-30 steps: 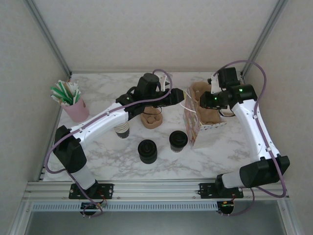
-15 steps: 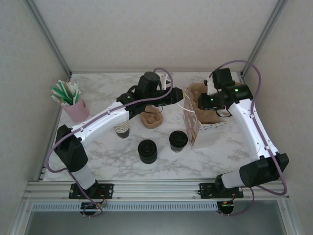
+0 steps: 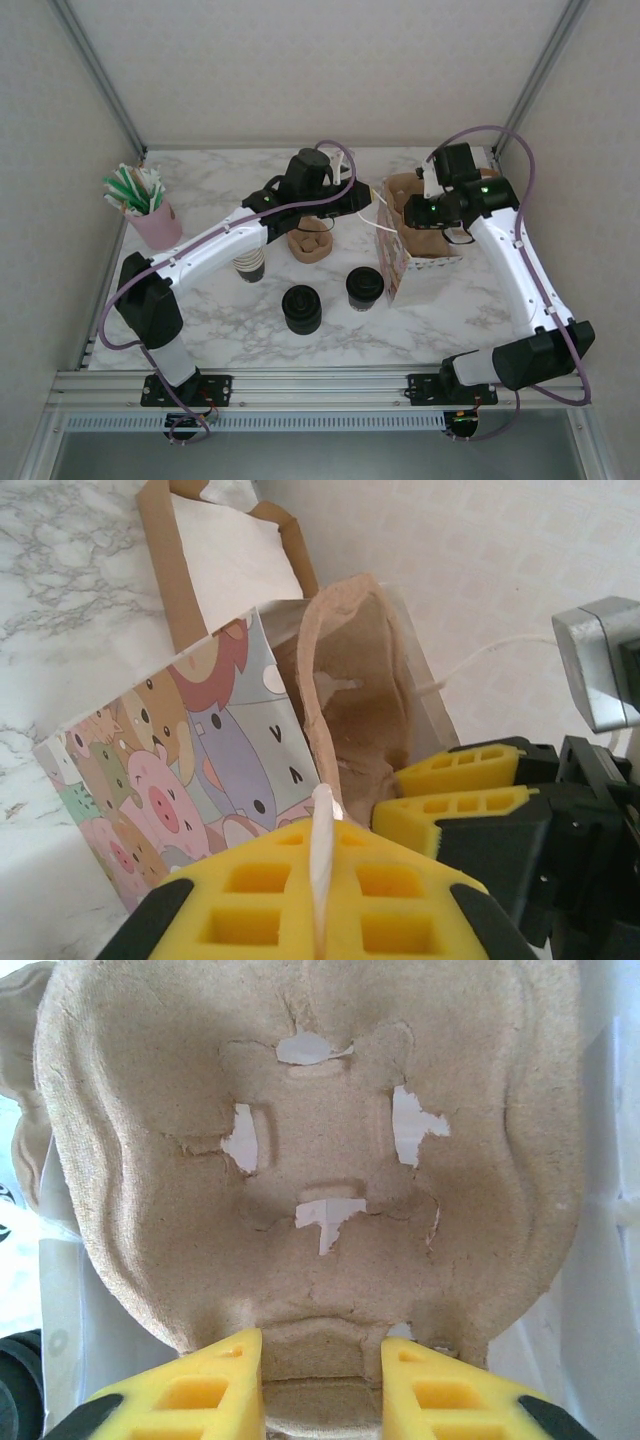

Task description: Pack the takeout coffee

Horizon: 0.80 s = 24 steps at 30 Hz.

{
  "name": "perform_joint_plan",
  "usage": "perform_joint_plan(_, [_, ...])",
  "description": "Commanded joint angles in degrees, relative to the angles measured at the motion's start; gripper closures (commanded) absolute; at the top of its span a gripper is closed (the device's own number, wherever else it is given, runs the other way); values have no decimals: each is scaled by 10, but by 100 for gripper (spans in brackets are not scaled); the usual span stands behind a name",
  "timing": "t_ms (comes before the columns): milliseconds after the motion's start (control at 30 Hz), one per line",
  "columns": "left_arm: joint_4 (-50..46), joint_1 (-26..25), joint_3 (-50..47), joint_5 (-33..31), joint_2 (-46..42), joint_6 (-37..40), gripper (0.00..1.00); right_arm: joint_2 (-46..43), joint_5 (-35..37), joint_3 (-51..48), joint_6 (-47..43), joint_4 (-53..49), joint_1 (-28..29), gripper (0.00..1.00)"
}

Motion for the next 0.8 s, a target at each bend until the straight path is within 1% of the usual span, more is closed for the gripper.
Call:
perform_joint_plan(0, [3,-5,16,-35,5,-8,100,-24,10,-5,-2,-14,7,72])
perform_joint_plan(167, [8,-4,13,-48,5,-12,100,-25,19,-17,2,-21,8,71])
perform_joint_plan(500, [18,-4,8,-42,6,-19,100,-23,13,-45,2,-17,22,71])
perform_joint_plan(667, [18,-5,8,-42,7,-19,100,-17,21,-47,-2,-19,29,71])
perform_joint_plan(767, [19,-5,8,-41,9,-20,100,-12,38,-49,-2,-24,32,71])
